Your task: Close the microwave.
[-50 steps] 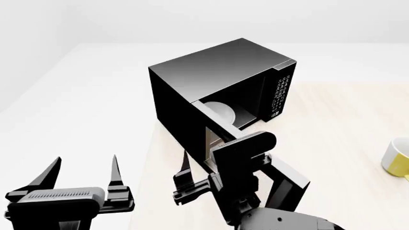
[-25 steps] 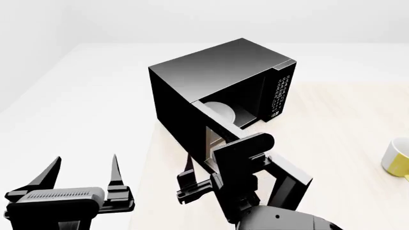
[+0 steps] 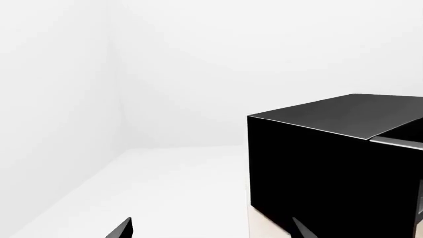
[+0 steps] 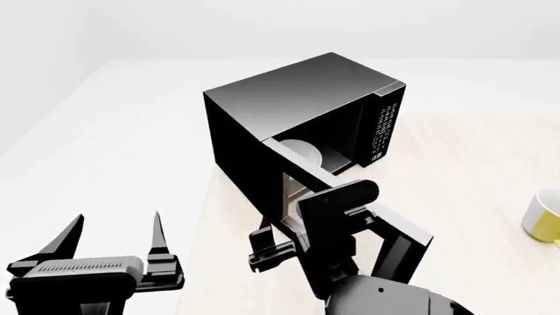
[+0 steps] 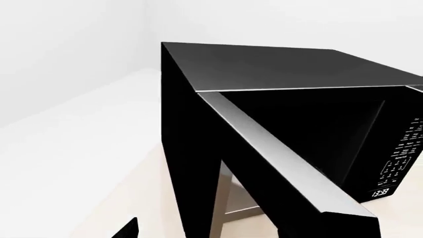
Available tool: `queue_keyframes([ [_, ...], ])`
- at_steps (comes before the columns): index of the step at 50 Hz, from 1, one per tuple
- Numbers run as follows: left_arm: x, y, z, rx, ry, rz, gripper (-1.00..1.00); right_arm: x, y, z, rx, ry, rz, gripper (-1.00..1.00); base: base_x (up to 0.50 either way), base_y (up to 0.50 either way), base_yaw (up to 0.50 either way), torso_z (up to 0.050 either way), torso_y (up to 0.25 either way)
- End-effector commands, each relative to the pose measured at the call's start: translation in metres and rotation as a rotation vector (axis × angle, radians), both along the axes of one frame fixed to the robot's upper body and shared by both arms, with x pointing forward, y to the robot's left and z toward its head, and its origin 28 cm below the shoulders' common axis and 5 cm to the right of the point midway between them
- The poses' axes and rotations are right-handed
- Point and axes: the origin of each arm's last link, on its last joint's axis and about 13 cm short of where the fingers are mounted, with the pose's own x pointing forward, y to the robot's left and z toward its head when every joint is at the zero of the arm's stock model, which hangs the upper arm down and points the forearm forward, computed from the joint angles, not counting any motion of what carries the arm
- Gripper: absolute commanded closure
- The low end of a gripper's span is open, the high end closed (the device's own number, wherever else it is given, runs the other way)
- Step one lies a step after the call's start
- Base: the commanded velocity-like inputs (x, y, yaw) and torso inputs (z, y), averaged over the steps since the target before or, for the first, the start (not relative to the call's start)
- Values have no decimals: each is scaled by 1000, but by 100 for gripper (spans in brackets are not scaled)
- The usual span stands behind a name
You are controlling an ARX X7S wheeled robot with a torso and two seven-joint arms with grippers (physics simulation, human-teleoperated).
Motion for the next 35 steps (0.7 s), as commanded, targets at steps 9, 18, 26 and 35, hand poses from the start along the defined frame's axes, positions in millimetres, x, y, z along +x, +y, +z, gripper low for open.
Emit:
queue_keyframes([
  [9,-1,0,0,1,-1,-1,-100,6,-3,-3,-6,11,-24,-100,0,0,0,0,0],
  [18,-2,0,3,-1,-4,0,-100,11,-6,-5,-13,13,-39,-100,0,0,0,0,0],
  [26,-1,0,2,-1,-6,0,-100,17,-8,-3,-17,9,-54,-100,0,0,0,0,0],
  [35,-1,0,1,0,-5,-2,-100,20,-10,-4,-20,10,-63,-100,0,0,0,0,0],
])
